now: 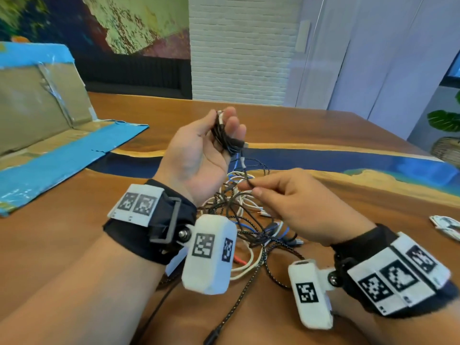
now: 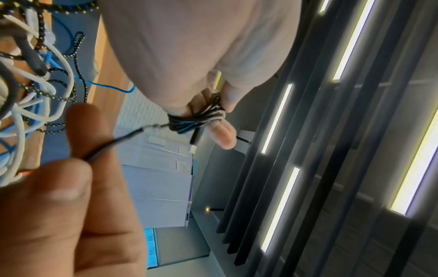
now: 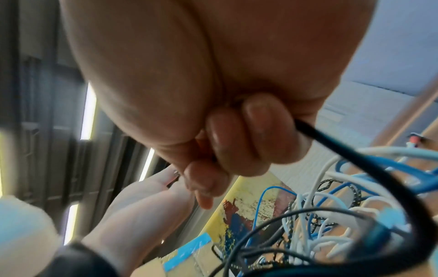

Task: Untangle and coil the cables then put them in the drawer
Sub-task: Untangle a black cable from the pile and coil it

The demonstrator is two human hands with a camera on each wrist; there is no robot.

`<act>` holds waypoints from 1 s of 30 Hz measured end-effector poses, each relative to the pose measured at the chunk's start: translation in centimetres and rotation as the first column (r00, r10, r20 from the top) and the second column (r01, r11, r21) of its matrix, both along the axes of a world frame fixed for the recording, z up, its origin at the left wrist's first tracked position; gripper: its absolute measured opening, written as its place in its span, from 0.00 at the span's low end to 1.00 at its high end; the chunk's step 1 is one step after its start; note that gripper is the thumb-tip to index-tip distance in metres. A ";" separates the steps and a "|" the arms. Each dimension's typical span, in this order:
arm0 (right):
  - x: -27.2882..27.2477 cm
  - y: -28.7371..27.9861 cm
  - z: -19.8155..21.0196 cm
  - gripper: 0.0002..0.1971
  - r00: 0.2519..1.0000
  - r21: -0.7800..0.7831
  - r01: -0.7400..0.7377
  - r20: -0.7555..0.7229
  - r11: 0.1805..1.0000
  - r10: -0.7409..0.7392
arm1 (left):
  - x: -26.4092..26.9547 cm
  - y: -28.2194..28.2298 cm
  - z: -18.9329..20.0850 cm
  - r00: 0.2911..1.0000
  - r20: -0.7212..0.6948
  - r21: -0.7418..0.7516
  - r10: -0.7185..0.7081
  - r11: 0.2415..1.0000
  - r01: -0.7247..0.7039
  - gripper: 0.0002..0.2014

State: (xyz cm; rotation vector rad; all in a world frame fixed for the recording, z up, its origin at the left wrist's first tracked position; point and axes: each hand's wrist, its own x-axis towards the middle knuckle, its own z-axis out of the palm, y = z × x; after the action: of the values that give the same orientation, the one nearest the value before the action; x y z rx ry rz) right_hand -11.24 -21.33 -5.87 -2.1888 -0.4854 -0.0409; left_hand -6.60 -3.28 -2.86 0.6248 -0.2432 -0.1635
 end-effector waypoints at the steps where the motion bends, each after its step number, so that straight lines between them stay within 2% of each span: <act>1: -0.3 0.5 0.0 0.12 0.999 -0.065 -0.054 0.000 0.996 0.054 | 0.1 -0.1 -0.1 0.999 0.016 0.058 0.042 0.997 -0.043 0.13; 3: -1.0 1.1 0.2 0.12 0.993 -0.122 -0.113 0.008 0.986 0.115 | 0.3 -0.4 -0.6 0.989 0.073 0.268 0.128 0.953 -0.143 0.13; 5: -1.4 1.2 0.6 0.15 0.992 -0.065 -0.108 0.062 0.992 0.112 | 0.3 -0.6 -1.1 0.970 0.166 0.513 0.177 0.825 -0.238 0.12; 7: -1.3 0.7 1.2 0.16 0.990 0.048 -0.067 0.126 0.997 0.061 | -0.2 -1.0 -1.4 0.967 0.236 0.701 0.090 0.674 -0.234 0.10; 9: -1.1 0.0 1.6 0.14 0.988 0.182 -0.052 0.153 0.982 0.024 | -1.1 -1.4 -1.4 0.967 0.252 0.801 -0.044 0.570 -0.182 0.13; 12: -1.0 -1.0 1.9 0.12 0.991 0.324 -0.065 0.128 0.944 0.024 | -1.9 -1.8 -1.2 0.953 0.201 0.878 -0.229 0.473 -0.072 0.27; 14: -0.6 -1.5 1.9 0.12 0.993 0.384 -0.001 0.107 0.923 -0.044 | -2.2 -1.7 -1.1 0.936 0.175 0.897 -0.305 0.442 -0.023 0.29; 17: 0.5 -2.4 1.3 0.15 0.988 0.471 0.111 0.040 0.875 -0.146 | -2.3 -1.5 -1.1 0.934 0.143 0.870 -0.327 0.492 0.039 0.25; 20: 1.3 -2.7 0.7 0.05 0.994 0.542 0.081 0.014 0.837 -0.105 | -2.1 -1.3 -1.1 0.942 0.075 0.753 -0.328 0.638 0.162 0.21; 23: 1.5 -2.6 0.6 0.09 0.985 0.444 0.066 0.116 0.894 -0.131 | -2.0 -1.3 -1.1 0.930 0.021 0.608 -0.367 0.743 0.280 0.20; 25: 1.5 -2.3 0.4 0.06 0.971 0.379 0.088 0.172 0.921 -0.163 | -2.1 -1.8 -1.2 0.927 0.015 0.541 -0.375 0.783 0.308 0.20; 30: 1.7 -1.3 -0.6 0.04 0.966 0.437 0.147 0.128 0.887 -0.223 | -2.3 -3.2 -2.0 0.954 0.011 0.496 -0.301 0.830 0.256 0.23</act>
State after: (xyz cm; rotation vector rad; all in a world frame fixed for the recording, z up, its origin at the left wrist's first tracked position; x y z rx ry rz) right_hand -9.55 -22.66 -6.43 -1.7980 -0.3234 -0.4118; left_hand -8.87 -6.52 -4.86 1.1060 -0.3848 -0.4931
